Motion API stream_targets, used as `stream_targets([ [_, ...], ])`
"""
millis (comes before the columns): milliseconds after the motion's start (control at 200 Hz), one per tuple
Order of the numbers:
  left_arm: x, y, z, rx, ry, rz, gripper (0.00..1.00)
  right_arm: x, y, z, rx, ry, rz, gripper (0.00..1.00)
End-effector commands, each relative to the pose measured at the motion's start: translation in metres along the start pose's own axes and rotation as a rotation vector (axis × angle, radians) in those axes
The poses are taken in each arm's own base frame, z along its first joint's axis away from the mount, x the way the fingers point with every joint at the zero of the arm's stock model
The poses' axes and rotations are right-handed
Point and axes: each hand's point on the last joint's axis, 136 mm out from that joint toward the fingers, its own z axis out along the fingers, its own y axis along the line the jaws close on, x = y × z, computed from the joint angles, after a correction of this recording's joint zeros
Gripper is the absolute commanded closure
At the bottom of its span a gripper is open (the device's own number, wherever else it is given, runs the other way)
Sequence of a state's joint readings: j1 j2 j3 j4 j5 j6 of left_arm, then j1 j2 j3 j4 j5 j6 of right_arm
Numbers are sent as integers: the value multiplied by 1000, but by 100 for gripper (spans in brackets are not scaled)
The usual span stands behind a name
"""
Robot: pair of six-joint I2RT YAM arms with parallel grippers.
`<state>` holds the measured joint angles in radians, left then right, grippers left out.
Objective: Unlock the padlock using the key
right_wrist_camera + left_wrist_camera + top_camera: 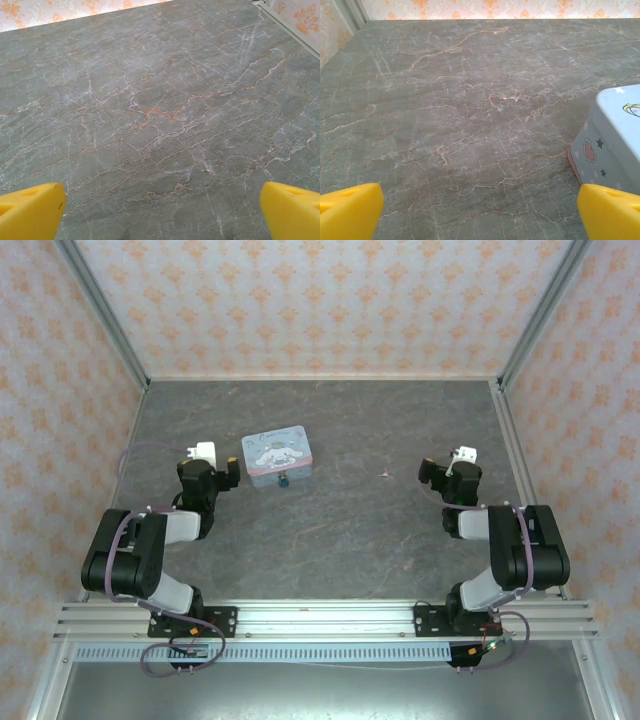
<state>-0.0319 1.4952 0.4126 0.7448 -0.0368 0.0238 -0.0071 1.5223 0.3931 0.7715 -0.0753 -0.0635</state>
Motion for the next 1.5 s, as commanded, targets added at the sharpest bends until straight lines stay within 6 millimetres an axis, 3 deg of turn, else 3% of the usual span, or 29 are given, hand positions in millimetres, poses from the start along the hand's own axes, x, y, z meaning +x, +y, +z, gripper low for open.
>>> stream_targets([
  [0, -5, 1, 2, -7, -8, -13, 0, -13, 5, 2, -9, -28, 7, 1],
  [761, -7, 6, 1, -35, -7, -26, 0, -14, -1, 1, 20, -38, 24, 1],
  [921, -21, 9, -7, -44, -10, -28, 0, -22, -4, -5, 32, -63, 37, 1],
  [1026, -41, 17, -26, -78, -30, -49, 0, -35, -3, -17, 39, -28, 38, 1],
  [1191, -80, 21, -57, -67, -46, -271, 0, -48, 4, -42, 14, 80, 120, 1],
  [1361, -98, -12, -63, 97, 82, -425, 0, -40, 12, -69, 12, 269, 275, 1],
  [1496, -103, -54, -68, 258, 140, -478, 0, -27, 24, -87, -14, 405, 351, 0],
])
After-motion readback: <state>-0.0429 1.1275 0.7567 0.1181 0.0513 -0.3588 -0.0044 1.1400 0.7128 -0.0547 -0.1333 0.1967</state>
